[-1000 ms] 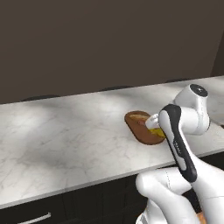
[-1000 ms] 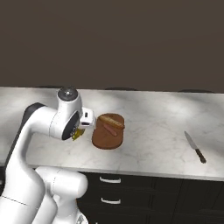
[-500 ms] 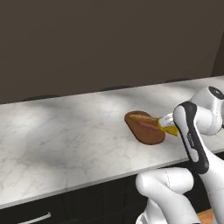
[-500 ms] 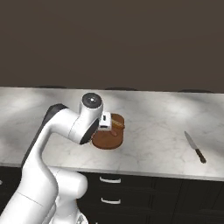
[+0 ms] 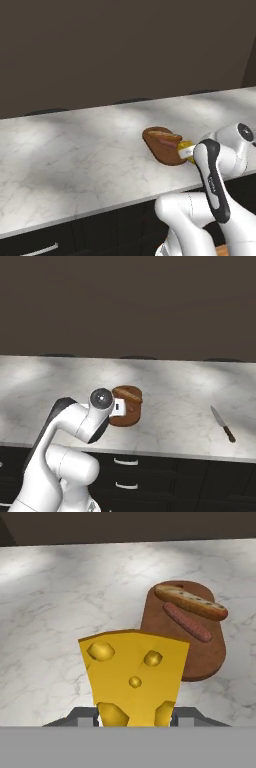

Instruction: Retrieve the sausage and cheese from the fridge and place them on the cutting board on the counter.

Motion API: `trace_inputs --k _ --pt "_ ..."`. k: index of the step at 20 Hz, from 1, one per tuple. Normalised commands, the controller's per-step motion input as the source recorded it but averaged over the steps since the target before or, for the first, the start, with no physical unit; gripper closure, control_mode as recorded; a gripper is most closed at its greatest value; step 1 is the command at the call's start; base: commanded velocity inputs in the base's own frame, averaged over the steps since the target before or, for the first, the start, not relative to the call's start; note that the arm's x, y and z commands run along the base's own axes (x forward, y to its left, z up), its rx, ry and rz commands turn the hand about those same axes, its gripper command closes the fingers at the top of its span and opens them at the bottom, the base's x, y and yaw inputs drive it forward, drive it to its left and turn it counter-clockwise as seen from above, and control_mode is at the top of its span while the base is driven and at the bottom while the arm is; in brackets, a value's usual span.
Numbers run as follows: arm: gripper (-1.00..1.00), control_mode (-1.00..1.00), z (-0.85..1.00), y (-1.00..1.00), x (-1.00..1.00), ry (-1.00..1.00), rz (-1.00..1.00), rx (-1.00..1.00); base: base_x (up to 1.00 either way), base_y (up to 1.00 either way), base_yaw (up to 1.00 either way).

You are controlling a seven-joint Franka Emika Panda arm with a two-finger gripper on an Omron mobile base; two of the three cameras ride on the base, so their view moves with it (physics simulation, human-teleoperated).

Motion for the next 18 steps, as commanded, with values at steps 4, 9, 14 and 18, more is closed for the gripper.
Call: trace_inputs --k 4,9,14,18 --pt "1.00 -1.00 0.00 0.00 0.04 0.04 0.02 0.00 0.00 0.00 0.00" --pt "1.00 -1.00 -0.13 0.00 0.08 0.00 0.04 0.00 0.00 0.00 0.00" --pt "1.00 -1.00 -0.11 0.00 0.11 0.00 0.05 0.00 0.00 0.00 0.00" --pt "1.00 -1.00 -0.01 0.00 0.31 0.00 0.06 0.00 0.00 0.00 0.00"
